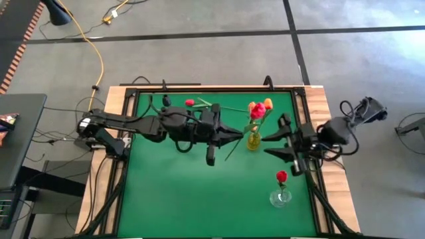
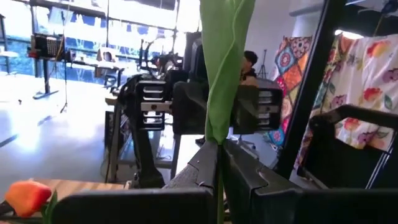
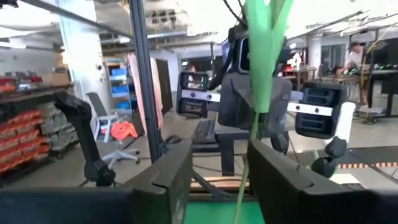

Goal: Sort flowers into vase by color
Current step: Put the bottom red tulip into the bottom transparent vase

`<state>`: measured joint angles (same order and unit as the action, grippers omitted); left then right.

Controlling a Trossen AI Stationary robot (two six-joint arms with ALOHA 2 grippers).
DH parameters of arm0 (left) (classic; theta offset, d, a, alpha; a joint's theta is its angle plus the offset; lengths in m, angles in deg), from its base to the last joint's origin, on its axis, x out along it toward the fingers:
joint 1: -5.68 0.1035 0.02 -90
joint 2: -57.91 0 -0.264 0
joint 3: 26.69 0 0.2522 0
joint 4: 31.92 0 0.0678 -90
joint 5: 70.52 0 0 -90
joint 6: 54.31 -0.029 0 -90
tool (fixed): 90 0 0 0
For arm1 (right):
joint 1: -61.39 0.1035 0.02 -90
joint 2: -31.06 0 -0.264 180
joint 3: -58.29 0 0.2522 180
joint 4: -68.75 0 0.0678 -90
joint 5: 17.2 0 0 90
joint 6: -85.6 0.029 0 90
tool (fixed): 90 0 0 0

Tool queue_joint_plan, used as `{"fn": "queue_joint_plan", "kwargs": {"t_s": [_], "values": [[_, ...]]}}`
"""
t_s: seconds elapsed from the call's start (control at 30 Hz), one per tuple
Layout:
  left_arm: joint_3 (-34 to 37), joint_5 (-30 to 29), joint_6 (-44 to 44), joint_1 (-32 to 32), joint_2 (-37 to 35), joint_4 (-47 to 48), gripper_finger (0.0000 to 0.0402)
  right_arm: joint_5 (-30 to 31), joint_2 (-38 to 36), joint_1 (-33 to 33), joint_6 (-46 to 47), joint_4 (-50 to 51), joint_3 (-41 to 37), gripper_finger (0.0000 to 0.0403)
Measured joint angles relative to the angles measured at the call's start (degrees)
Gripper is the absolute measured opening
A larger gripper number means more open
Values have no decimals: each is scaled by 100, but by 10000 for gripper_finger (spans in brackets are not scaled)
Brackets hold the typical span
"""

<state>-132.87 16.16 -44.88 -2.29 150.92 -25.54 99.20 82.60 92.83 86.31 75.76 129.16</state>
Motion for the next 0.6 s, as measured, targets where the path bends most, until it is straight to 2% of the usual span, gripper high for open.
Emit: {"fn": "queue_joint_plan", "kwargs": {"t_s": [0.27, 0.4, 0.6], "values": [[0, -104, -148, 0, -24, 3, 0, -647, 607, -739, 500, 648, 622, 247], [0, -219, -163, 0, -44, -7, 0, -1045, 952, -1076, 649, 856, 812, 251], [0, -217, -163, 0, -44, 15, 0, -1157, 1303, -1342, 682, 1056, 1093, 249]]}}
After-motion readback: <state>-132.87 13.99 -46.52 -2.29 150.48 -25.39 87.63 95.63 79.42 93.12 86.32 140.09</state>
